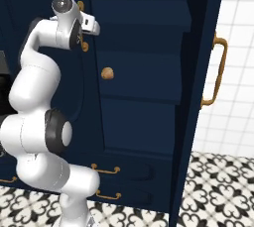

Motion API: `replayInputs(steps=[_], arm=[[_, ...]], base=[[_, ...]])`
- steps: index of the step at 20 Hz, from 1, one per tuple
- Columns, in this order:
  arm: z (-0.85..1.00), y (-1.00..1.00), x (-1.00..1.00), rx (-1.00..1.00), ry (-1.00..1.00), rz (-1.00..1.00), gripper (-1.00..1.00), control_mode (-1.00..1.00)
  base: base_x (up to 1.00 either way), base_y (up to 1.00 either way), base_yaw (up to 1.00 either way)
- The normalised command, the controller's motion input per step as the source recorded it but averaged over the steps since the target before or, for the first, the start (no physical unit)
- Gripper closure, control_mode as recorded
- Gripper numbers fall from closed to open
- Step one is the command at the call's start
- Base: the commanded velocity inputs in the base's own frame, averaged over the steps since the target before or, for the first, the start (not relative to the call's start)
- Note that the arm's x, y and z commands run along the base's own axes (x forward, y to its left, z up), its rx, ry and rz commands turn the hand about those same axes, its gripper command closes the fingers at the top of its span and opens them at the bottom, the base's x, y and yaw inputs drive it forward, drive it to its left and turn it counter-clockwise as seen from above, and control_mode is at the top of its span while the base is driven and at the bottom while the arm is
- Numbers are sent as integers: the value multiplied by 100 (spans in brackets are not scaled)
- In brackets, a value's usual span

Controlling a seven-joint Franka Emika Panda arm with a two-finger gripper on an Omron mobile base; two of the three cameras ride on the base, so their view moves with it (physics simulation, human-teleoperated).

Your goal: Open the cabinet, pick up the bread from the cabinet and place it in the basket. Then move the basket to the dining counter.

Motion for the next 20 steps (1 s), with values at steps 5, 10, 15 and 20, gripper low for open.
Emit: replayInputs(steps=[5,10,15,20], arm=[[-10,0,38,0,0,0,-100,-100],[-1,0,25,0,0,0,-100,-100],[-6,12,11,0,-9,0,100,-100],[-1,31,47,0,-2,0,100,-100]], base=[[0,0,0],[0,0,0],[0,0,0],[0,0,0]])
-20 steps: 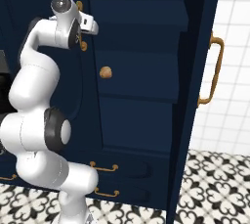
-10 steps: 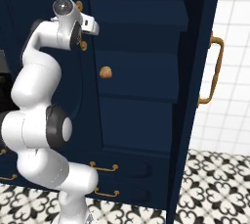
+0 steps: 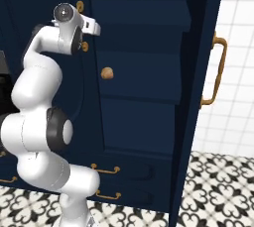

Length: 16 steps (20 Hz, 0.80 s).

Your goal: Open the cabinet, pick up the bread from the cabinet and place it in the basket. Then move the basket to the dining counter.

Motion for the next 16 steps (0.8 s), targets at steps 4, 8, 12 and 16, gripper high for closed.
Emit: replayInputs(steps=[4,8,12,16], arm=[[0,38,2,0,-1,0,100,-100],[13,17,-76,0,0,-1,100,-100],[8,18,-100,0,0,-4,100,-100],[12,12,-100,0,0,-4,100,-100]], base=[[0,0,0],[0,0,0],[0,0,0],[0,0,0]])
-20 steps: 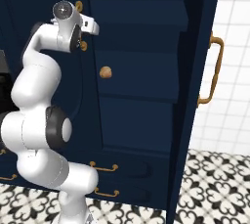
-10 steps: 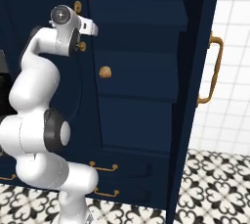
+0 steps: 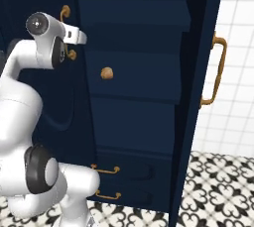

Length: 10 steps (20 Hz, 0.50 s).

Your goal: Open the cabinet, pick up the bread from the cabinet and place it in the basket. Then move the basket to the dining counter.

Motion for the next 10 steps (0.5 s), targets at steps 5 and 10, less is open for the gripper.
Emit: replayInputs(steps=[5,10], arm=[[21,17,-100,0,0,-4,100,-100],[18,27,-100,0,0,-6,100,-100]], base=[[0,0,0],[0,0,0]])
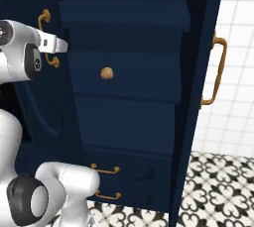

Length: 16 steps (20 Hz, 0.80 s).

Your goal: Open the cabinet, pick up the bread from the cabinet and place it in the basket. Then move the basket to the dining counter.

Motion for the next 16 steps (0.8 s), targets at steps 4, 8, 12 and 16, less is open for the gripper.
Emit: replayInputs(steps=[4,8,12,16], arm=[[12,34,-100,0,0,-6,100,-100],[0,31,-55,0,0,-5,100,-100],[0,47,-24,6,18,-7,-100,-100],[0,-2,-19,9,14,-1,-100,-100]], base=[[0,0,0],[0,0,0],[0,0,0],[0,0,0]])
